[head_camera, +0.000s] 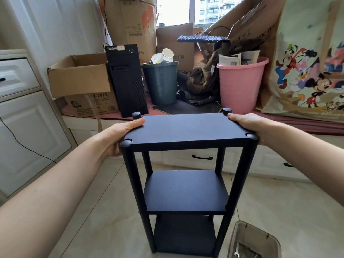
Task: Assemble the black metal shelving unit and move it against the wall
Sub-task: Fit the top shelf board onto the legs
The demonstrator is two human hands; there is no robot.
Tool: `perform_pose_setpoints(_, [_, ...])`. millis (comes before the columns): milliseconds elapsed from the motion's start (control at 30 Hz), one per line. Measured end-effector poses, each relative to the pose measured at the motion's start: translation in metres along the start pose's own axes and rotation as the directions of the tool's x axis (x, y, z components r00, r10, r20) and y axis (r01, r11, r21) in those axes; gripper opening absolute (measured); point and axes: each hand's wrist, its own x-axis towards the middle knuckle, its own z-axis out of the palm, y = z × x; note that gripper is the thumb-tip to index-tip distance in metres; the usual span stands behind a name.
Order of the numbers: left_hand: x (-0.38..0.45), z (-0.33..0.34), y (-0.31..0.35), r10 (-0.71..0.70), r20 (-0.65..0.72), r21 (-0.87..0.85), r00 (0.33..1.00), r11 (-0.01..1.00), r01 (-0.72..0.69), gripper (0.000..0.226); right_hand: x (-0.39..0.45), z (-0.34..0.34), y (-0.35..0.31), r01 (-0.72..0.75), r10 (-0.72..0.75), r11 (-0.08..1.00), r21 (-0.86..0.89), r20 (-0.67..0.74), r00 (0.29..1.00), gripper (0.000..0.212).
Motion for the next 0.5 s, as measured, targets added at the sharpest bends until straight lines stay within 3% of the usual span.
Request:
perform_pose_setpoints(267, [0.0006,-0.0005,-0.0026,0.024,-0.018,0.019,1.000,1.000,-0.024,0.049,-0.0012,-0.0026,-0.0007,0.003,-0.004,0.997,-0.075,-0.010,1.000,0.036])
perform_pose_setpoints(500, [0.0003,0.0011,-0.0031,0.015,-0.025,-0.005,1.000,1.000,-0.015,0.045,-0.0004,-0.0031,0.0011,-0.005,0.006,0.999,-0.039,0.017,1.000,0.036])
